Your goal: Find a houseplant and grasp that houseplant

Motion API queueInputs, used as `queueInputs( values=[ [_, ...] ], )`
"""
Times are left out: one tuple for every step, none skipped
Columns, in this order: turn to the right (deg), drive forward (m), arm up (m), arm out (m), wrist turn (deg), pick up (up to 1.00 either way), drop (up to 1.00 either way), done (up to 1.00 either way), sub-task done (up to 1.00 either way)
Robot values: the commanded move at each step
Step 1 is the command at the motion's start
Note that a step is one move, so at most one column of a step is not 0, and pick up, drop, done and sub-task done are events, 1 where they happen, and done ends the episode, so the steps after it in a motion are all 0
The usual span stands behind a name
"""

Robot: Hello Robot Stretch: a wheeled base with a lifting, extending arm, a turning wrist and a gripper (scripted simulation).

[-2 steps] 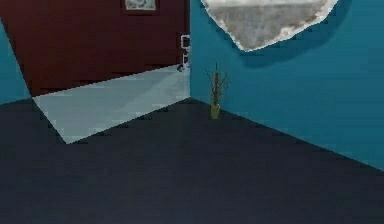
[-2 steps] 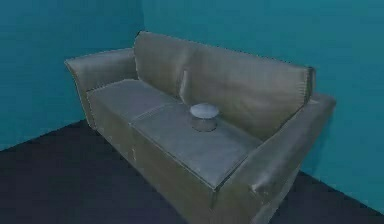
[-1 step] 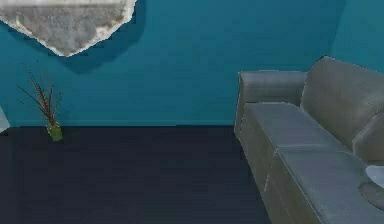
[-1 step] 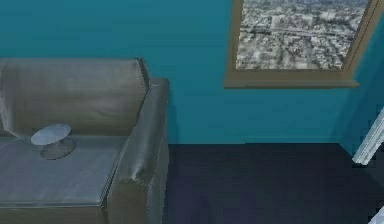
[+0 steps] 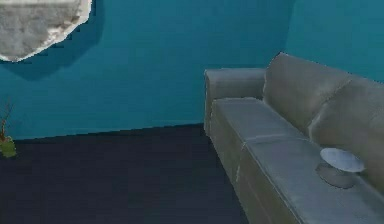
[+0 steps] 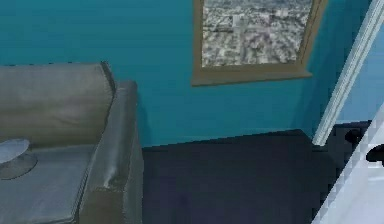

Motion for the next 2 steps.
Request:
queueInputs(
  values=[
    [0.0,0.2,0.0,0.0,0.0,0.0,0.0,0.0,0.0],
    [-45.0,0.0,0.0,0.0,0.0,0.0,0.0,0.0,0.0]
  ],
)
